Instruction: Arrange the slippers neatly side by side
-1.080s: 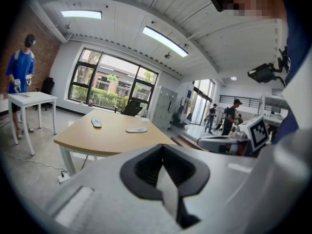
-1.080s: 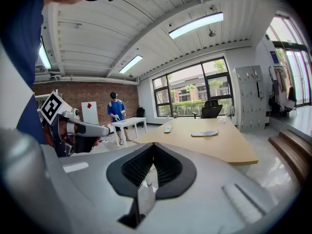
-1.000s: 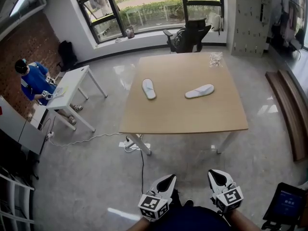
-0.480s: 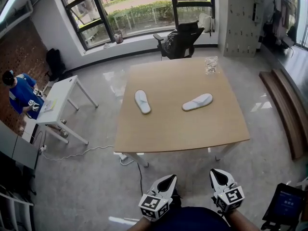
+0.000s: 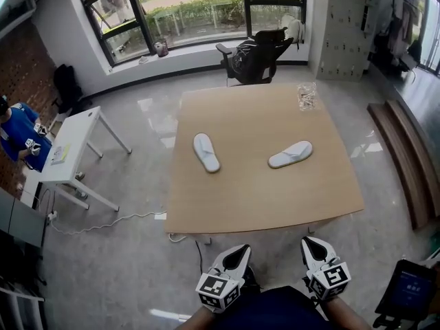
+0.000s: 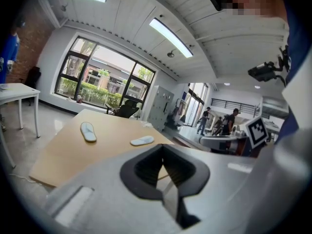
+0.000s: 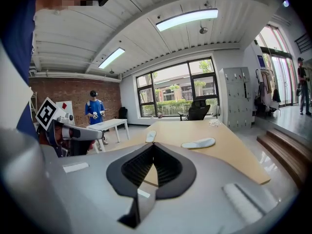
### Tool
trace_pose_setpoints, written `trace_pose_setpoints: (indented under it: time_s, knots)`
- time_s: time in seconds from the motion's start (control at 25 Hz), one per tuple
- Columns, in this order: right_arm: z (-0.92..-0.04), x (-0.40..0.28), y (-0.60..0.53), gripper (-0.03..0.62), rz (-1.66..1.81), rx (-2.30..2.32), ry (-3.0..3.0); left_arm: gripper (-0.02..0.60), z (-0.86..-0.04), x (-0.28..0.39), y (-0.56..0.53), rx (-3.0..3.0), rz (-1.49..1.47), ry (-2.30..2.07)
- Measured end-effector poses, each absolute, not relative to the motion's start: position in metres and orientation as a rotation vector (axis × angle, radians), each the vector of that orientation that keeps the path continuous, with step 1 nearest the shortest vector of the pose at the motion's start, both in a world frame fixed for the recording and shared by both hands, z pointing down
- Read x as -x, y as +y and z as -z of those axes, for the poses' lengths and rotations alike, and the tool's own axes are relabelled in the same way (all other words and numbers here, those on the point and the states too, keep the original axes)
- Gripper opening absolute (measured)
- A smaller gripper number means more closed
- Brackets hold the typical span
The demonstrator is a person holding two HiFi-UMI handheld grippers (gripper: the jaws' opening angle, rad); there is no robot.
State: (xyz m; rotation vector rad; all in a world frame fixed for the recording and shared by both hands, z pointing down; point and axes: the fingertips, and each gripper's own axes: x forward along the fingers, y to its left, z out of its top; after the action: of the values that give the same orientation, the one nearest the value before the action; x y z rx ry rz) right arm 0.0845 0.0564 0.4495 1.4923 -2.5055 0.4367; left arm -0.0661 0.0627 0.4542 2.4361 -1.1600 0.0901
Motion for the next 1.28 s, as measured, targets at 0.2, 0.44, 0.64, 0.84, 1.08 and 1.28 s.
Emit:
trace_pose_setpoints:
  time_s: [0.2,0.44,0.64,0.84,1.08,1.28]
  knots:
    - [-0.453,-0.072,0.031,0.005,-0.454,-1.541,-2.468,0.003,-0.462,0.089,0.038,-2.418,-0.092,-1.169]
    - [-0.461,-0.064,0.011,0.005,-0.441,-1.526,-2.468,0.003,-0.465,0.097,0.02,-2.399,-0.089,-1.158]
    - [-0.467,-0.058,-0.009,0.005,-0.463,-1.511,-2.473,0.003,-0.466,0.098,0.005,-2.396,-0.108,-1.154]
    - [-0.47,-0.055,-0.039,0.005,-0.488,-1.499,-2.502,0.003,-0.464,0.105,-0.023,-2.396,-0.122,-1.2]
    - [-0.464,-0.058,-0.085,0.005,-0.527,-1.49,-2.518,0.003,-0.462,0.099,-0.061,-2.393,-0.106,-1.233]
    - [-0.464,-0.069,-0.125,0.005,-0.521,-1.459,-2.546,0.003,-0.458,0.101,-0.101,-2.356,-0.085,-1.342]
